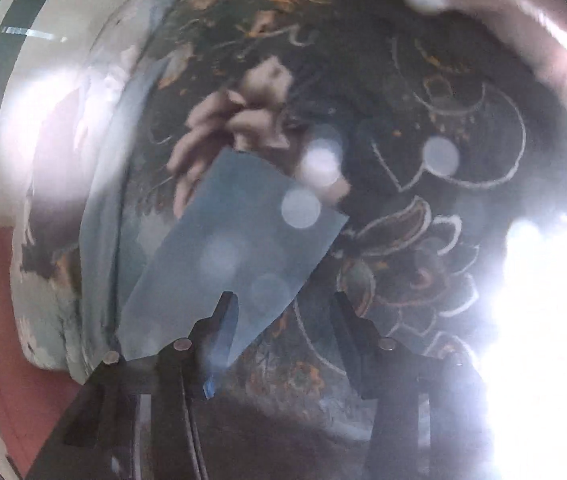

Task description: Fold clothes

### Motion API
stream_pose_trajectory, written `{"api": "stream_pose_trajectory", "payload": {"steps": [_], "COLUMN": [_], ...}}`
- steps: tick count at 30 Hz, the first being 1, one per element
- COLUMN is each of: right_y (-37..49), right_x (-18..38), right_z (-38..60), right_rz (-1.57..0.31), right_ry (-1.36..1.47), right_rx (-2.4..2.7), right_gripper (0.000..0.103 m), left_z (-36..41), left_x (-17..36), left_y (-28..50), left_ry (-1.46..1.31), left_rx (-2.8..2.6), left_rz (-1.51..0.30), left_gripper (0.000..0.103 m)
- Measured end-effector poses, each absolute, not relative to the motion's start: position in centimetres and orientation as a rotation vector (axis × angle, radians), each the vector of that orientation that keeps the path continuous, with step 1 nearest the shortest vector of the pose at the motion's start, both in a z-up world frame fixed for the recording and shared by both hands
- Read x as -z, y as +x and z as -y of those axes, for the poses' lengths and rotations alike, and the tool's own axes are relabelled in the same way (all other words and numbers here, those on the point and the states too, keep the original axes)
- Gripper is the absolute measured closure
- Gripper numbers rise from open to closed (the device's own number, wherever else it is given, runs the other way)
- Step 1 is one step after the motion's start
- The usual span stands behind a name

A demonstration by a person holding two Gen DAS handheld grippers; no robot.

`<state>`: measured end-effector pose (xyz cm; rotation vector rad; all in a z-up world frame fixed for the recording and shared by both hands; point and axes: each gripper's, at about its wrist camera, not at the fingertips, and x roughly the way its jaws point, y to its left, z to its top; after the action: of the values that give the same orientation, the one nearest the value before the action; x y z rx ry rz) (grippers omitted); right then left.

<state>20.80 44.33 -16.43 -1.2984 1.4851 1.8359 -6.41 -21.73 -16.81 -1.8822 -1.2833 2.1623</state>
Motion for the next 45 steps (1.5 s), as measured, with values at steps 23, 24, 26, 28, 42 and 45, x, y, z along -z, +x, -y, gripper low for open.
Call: {"api": "stream_pose_trajectory", "payload": {"steps": [23,24,26,28,42,45], "right_y": [16.1,15.5,13.9,11.5,-8.5,-11.3], "right_x": [10.7,9.8,8.3,6.8,9.6,11.7], "right_z": [-46.5,-46.8,-47.3,-48.2,-54.7,-55.1], "right_rz": [-1.646,-1.640,-1.632,-1.625,-1.513,-1.488], "right_ry": [-0.951,-0.942,-0.925,-0.905,-1.126,-1.180], "right_rx": [-2.066,-2.089,-2.126,-2.165,-2.074,-2.024], "right_gripper": [0.099,0.099,0.099,0.099,0.099,0.099], "left_z": [22.8,22.8,22.6,22.3,18.2,18.1], "left_x": [15.8,15.1,13.9,12.5,13.6,15.4], "left_y": [-6.3,-6.6,-7.3,-8.6,-24.0,-25.9], "left_ry": [-1.652,-1.621,-1.577,-1.534,-1.623,-1.670], "left_rx": [-2.213,-2.217,-2.227,-2.233,-2.207,-2.195], "left_rz": [1.501,1.502,1.496,1.492,1.516,1.548], "left_gripper": [0.100,0.100,0.100,0.100,0.100,0.100]}}
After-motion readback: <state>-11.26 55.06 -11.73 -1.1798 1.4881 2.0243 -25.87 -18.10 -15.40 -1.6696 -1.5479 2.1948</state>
